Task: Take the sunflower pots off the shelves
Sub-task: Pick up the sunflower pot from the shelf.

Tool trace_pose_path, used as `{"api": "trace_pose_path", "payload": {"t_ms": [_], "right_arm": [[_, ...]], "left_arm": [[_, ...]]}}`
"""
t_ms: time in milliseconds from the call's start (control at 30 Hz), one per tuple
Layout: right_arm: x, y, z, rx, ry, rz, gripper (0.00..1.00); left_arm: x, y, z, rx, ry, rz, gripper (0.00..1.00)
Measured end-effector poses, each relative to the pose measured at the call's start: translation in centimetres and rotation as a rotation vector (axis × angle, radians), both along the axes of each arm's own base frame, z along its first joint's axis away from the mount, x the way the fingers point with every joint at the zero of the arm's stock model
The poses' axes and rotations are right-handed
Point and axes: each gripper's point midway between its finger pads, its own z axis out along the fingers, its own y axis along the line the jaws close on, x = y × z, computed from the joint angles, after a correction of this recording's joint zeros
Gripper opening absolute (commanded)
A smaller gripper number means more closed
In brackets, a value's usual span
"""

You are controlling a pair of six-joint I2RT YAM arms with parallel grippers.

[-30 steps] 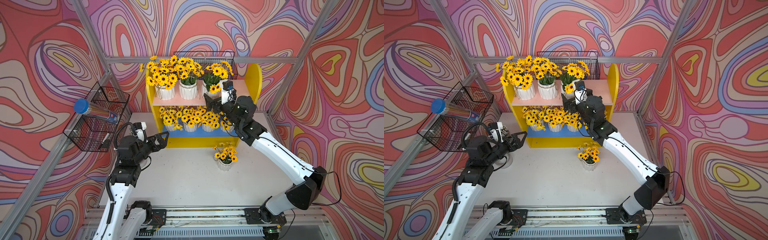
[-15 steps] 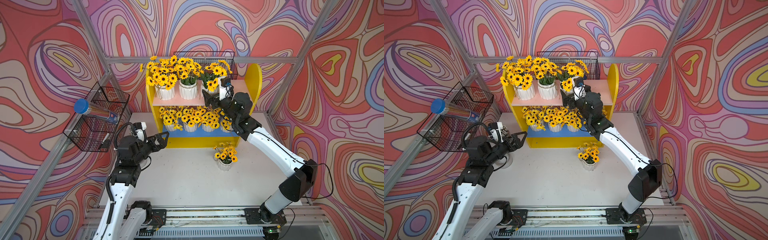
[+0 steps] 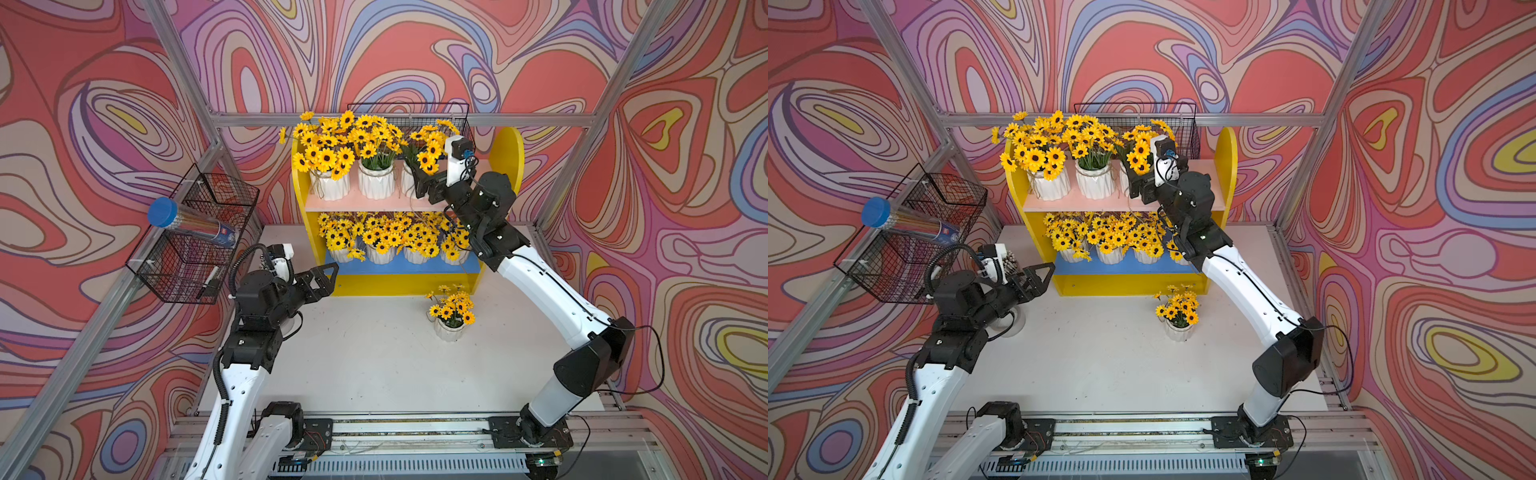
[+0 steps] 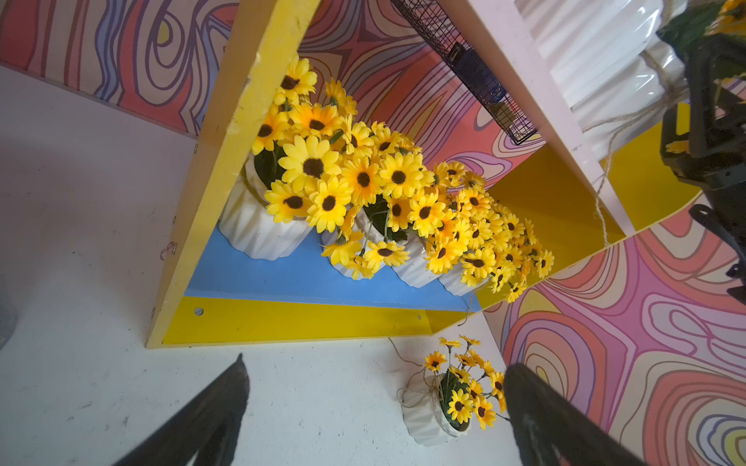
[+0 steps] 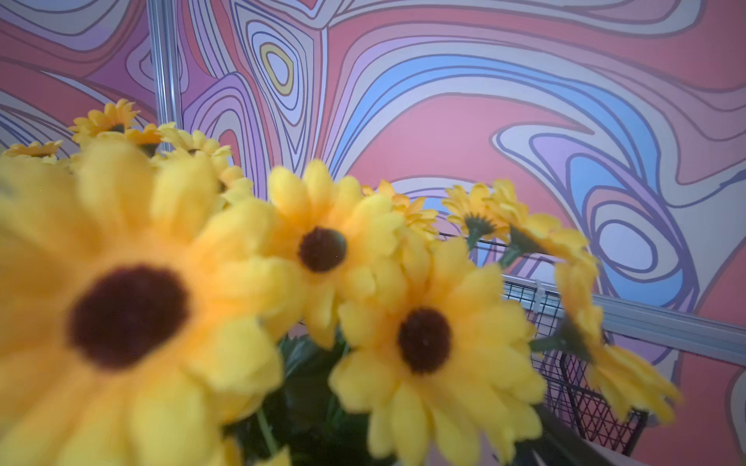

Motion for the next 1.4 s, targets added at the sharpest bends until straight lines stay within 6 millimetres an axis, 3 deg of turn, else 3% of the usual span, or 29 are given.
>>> {"api": "trace_pose_path", "payload": {"t_ms": [233,733,1400], "right_arm": [[0.4,1.1,-1.4,-0.014,0.046,0.048,0.98],[2.0,2.0,-1.6,-0.013,0.052,0.046,0.97],[2.1,2.3,-1.1,0.001,0.032,0.056,0.42]], "left_arm": [[0.0,0.0,0.0,0.0,0.0,0.0,1.0],[0.0,0.0,0.0,0.007,-0.004,-0.002,1.0],[-0.1,0.0,0.1,0.016,-0.011,-0.004,1.0]]}}
